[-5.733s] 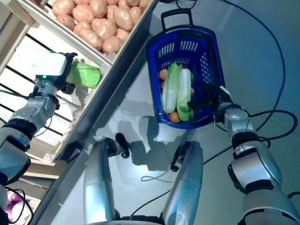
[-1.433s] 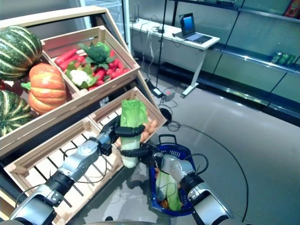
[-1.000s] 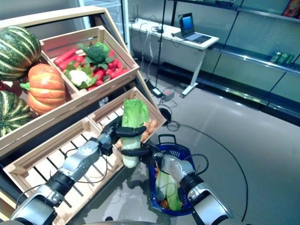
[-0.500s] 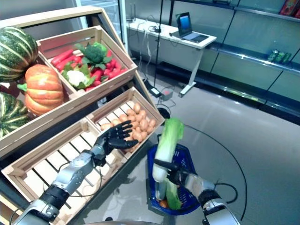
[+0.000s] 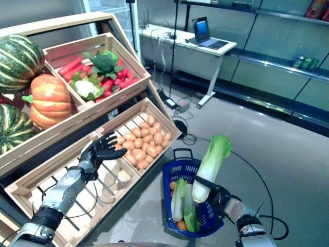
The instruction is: Put vegetables into the basket
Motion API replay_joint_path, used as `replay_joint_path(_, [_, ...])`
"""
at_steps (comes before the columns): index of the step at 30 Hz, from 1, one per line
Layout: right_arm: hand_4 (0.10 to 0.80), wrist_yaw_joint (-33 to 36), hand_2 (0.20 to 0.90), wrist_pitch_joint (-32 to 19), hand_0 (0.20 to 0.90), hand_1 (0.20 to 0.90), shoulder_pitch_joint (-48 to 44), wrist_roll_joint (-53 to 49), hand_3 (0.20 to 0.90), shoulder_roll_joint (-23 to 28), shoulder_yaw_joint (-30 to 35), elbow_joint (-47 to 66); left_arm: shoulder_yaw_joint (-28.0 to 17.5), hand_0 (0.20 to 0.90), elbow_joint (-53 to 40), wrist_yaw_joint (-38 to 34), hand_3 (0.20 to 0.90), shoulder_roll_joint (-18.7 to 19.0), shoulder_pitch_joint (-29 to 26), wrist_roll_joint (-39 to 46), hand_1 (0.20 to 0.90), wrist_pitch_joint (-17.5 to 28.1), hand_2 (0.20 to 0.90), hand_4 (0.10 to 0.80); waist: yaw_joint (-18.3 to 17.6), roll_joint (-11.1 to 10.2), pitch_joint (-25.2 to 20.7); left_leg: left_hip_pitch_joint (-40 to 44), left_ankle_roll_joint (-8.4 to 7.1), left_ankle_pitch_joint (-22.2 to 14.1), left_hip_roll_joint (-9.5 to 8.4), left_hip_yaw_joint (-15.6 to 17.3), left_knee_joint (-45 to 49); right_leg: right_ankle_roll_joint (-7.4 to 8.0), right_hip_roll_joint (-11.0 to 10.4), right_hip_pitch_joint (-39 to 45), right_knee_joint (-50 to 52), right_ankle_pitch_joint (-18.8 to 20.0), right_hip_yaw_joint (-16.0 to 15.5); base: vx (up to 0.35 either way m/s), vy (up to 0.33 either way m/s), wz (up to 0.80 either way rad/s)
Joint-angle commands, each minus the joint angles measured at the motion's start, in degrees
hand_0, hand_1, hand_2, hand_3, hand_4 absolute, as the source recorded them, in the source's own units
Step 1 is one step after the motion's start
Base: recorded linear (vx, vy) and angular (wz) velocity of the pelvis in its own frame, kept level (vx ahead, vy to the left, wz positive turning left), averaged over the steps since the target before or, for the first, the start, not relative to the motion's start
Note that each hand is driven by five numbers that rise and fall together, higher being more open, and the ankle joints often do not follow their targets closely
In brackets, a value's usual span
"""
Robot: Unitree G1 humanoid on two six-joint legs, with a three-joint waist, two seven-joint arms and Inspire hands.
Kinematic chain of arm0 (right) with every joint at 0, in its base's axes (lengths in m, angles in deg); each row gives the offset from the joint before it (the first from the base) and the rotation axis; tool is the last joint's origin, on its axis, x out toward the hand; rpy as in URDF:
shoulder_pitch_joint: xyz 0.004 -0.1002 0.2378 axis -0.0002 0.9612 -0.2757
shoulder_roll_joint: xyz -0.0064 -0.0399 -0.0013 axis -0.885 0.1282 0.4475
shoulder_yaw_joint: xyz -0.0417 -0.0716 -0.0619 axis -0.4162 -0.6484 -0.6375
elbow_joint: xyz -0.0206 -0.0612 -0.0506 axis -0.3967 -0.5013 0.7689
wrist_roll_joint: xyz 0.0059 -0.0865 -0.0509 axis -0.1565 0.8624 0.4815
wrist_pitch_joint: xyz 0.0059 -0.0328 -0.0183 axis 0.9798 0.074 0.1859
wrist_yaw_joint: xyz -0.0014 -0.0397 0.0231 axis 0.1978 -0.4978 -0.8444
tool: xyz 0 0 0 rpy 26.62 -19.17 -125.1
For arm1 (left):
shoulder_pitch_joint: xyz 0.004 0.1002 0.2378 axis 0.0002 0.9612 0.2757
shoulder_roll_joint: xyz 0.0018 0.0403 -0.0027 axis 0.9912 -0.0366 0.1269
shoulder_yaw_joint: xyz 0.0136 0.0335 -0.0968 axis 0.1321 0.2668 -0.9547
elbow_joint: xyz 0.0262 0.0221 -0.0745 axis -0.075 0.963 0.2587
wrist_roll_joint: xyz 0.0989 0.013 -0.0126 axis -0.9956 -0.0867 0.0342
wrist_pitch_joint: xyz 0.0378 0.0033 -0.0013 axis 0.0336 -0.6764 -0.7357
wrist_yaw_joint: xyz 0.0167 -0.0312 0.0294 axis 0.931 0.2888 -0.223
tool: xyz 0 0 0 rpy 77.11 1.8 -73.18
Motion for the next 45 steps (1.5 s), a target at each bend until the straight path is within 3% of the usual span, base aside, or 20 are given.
replay_joint_path(1, [0.4, 2.27, 0.3, -7.62, 0.3, 0.3, -17.54, -2.2, 0.3, 5.9, 0.41, -3.83, 1.39, 0.9, 2.0, -1.27, 0.9, 2.77, -13.19, 3.01, 0.9, 8.84, 0.9, 0.8, 2.36, 1.4, 7.98, -8.48, -1.89, -9.21, 3.08, -2.63, 15.79, -1.93, -6.84, -13.51, 15.37, -0.61, 1.07, -0.397, -0.005, -0.1])
replay_joint_path(2, [0.4, 2.11, 0.3, -7.71, 0.3, 0.3, -18.58, -1.98, 0.3, 6.31, 0.35, -4.36, 1.65, 0.9, 2.67, -1.46, 0.9, 2.8, -14.29, 3.17, 0.9, 9.22, 0.9, 0.8, 2.36, 1.41, 8.48, -9.84, -1.79, -9.9, 3.19, -2.8, 17.19, -1.94, -7.39, -14.91, 16.83, -1.23, 1.28, -0.593, 0.005, 0.04])
replay_joint_path(3, [0.4, 1.21, 0.3, -8.58, 0.3, 0.3, -21.02, -2.04, 0.3, 7.98, -0.34, -5.05, 2.69, 0.9, 3.16, -3.89, 0.9, 3.1, -16.44, 3.23, 0.9, 11.37, 0.9, 0.8, 2.4, 1.8, 11.98, -14.0, -1.61, -11.82, 4.16, -3.77, 22.9, -2.46, -9.92, -18.9, 23.17, -2.77, 1.69, -0.31, 0.028, 0.14])
replay_joint_path(6, [0.4, -0.11, 0.3, -9.52, 0.3, 0.3, -23.52, -1.51, 0.3, 9.37, -0.81, -5.7, 3.67, 0.9, 3.16, -6.4, 0.9, 2.65, -17.36, 2.58, 0.9, 13.94, 0.9, 0.8, 2.53, 2.34, 15.33, -20.36, -1.31, -17.18, 5.15, -4.85, 32.27, -2.84, -13.16, -25.23, 34.29, -8.02, 3.17, -0.141, 0.051, 0.12])
replay_joint_path(9, [0.4, -0.91, 0.3, -9.4, 0.3, 0.3, -25.04, -0.54, 0.3, 10.67, -0.73, -6.66, 4.28, 0.9, 2.39, -6.2, 0.9, 2.26, -17.59, 2.86, 0.9, 14.72, 0.9, 0.8, 2.73, 2.84, 16.95, -24.45, -0.58, -19.74, 5.2, -4.95, 37.46, -3.16, -14.96, -29.73, 40.58, -10.37, 4.07, -0.153, 0.068, 0.3])
replay_joint_path(12, [0.4, -0.71, 0.3, -10.42, 0.3, 0.3, -27.86, 1.34, 0.3, 12.5, -1.55, -8.35, 5.66, 0.9, 0.71, -7.49, 0.9, 1.33, -17.31, 3.02, 0.9, 17.1, 0.9, 0.8, 3.39, 3.8, 19.73, -31.81, 0.3, -22.56, 4.03, -6.67, 45.97, -3.97, -17.6, -37.42, 49.83, -12.77, 5.98, -0.149, 0.062, 0.09])
replay_joint_path(13, [0.4, -0.67, 0.3, -10.48, 0.3, 0.3, -27.94, 1.48, 0.3, 12.55, -1.58, -8.39, 5.68, 0.9, 0.67, -7.54, 0.9, 1.32, -17.28, 3.04, 0.9, 17.26, 0.9, 0.8, 3.42, 3.8, 19.73, -32.23, 0.29, -22.78, 3.99, -6.75, 46.45, -3.98, -17.7, -37.83, 50.26, -12.97, 6.12, -0.005, 0.008, 0.12])
replay_joint_path(14, [0.4, -0.61, 0.3, -10.91, 0.3, 0.3, -28.7, 3.36, 0.3, 13.24, -2.1, -8.62, 6.09, 0.9, 0.28, -8.16, 0.9, 1.63, -17.15, 3.8, 0.9, 18.95, 0.9, 0.8, 3.71, 4.12, 20.7, -34.52, 0.09, -26.14, 3.6, -8.0, 51.09, -3.62, -18.23, -40.49, 54.54, -15.8, 7.8, -0.005, -0.01, 0.14])
replay_joint_path(16, [0.4, -0.41, 0.3, -11.01, 0.3, 0.3, -29.53, 4.57, 0.3, 14.1, -2.66, -8.8, 6.52, 0.9, -0.36, -8.69, 0.9, 1.51, -16.92, 4.22, 0.9, 20.54, 0.9, 0.8, 3.95, 4.36, 21.74, -37.7, -0.38, -27.94, 3.44, -9.37, 55.75, -3.9, -18.76, -43.63, 58.07, -17.23, 9.01, -0.026, -0.018, 0.08])
replay_joint_path(25, [0.4, 0.68, 0.3, -11.25, 0.3, 0.3, -31.85, 5.46, 0.3, 14.62, -4.91, -6.65, 7.68, 0.9, -4.66, -7.86, 0.9, 1.89, -15.91, 4.7, 0.9, 23.17, 0.9, 0.8, 3.35, 5.35, 23.2, -47.21, -0.78, -32.3, 3.91, -11.74, 68.34, -4.86, -18.45, -53.51, 68.98, -22.03, 12.71, -0.087, -0.025, 0.1])
replay_joint_path(26, [0.8, 1.37, 0.9, -10.58, 0.9, 0.9, -32.14, 6.02, 0.9, 14.7, -5.19, -6.78, 7.94, 0.9, -4.56, -7.69, 0.9, 1.87, -15.95, 4.78, 0.9, 23.18, 0.9, 0.8, 3.25, 5.32, 23.11, -47.59, -0.88, -32.58, 4.13, -11.81, 69.05, -4.88, -18.46, -53.96, 69.64, -22.3, 12.92, -0.039, -0.01, -0.04])
replay_joint_path(33, [0.8, 2.88, 0.9, -11.06, 0.9, 0.9, -32.82, 2.62, 0.9, 15.11, -4.98, -7.66, 8.71, 0.9, -3.3, -7.28, 0.9, 1.33, -15.84, 4.81, 0.9, 23.99, 0.9, 0.8, 3.0, 5.26, 22.8, -47.7, -0.73, -33.43, 4.34, -12.59, 70.74, -5.06, -18.13, -54.67, 72.29, -23.62, 13.62, -0.009, -0.004, -0.02])
replay_joint_path(38, [0.8, 2.7, 0.9, -11.07, 0.9, 0.9, -30.84, -0.39, 0.9, 14.63, -1.6, -7.76, 9.32, 0.9, -2.86, -6.75, 0.9, 1.42, -15.28, 5.12, 0.9, 24.2, 0.9, 0.8, 2.95, 5.04, 22.37, -45.16, -0.56, -32.63, 4.33, -12.52, 68.17, -4.39, -17.72, -52.55, 69.97, -22.7, 13.17, 0.0, 0.0, 0.0])
replay_joint_path(41, [0.8, 1.91, 0.9, -11.72, 0.9, 0.9, -29.97, 0.26, 0.9, 14.59, -1.23, -7.92, 9.09, 0.9, -2.58, -6.74, 0.9, 2.0, -15.04, 4.98, 0.9, 24.86, 0.9, 0.8, 2.99, 5.0, 21.74, -42.15, -0.56, -30.32, 4.71, -11.74, 62.65, -3.6, -17.16, -49.72, 65.18, -20.68, 12.59, -0.017, 0.002, -0.01])
replay_joint_path(42, [0.8, 1.47, 0.9, -11.59, 0.9, 0.9, -29.9, 0.4, 0.9, 14.58, -1.17, -7.74, 8.91, 0.9, -2.37, -6.66, 0.9, 2.29, -15.12, 5.0, 0.9, 25.3, 0.9, 0.8, 2.94, 4.92, 21.55, -41.85, -0.19, -28.05, 4.79, -11.35, 60.38, -4.02, -17.08, -49.44, 63.29, -18.74, 12.21, -0.054, 0.001, -0.03])
replay_joint_path(45, [0.8, 0.43, 0.9, -10.9, 0.9, 0.9, -29.47, 0.56, 0.9, 14.55, -1.28, -7.68, 8.41, 0.9, -1.87, -6.22, 0.9, 2.88, -15.46, 6.02, 0.9, 25.51, 0.9, 0.8, 2.99, 4.7, 20.97, -39.53, -0.26, -25.99, 5.19, -10.27, 56.07, -3.73, -17.16, -47.26, 60.19, -17.15, 11.19, 0.003, -0.004, -0.02])
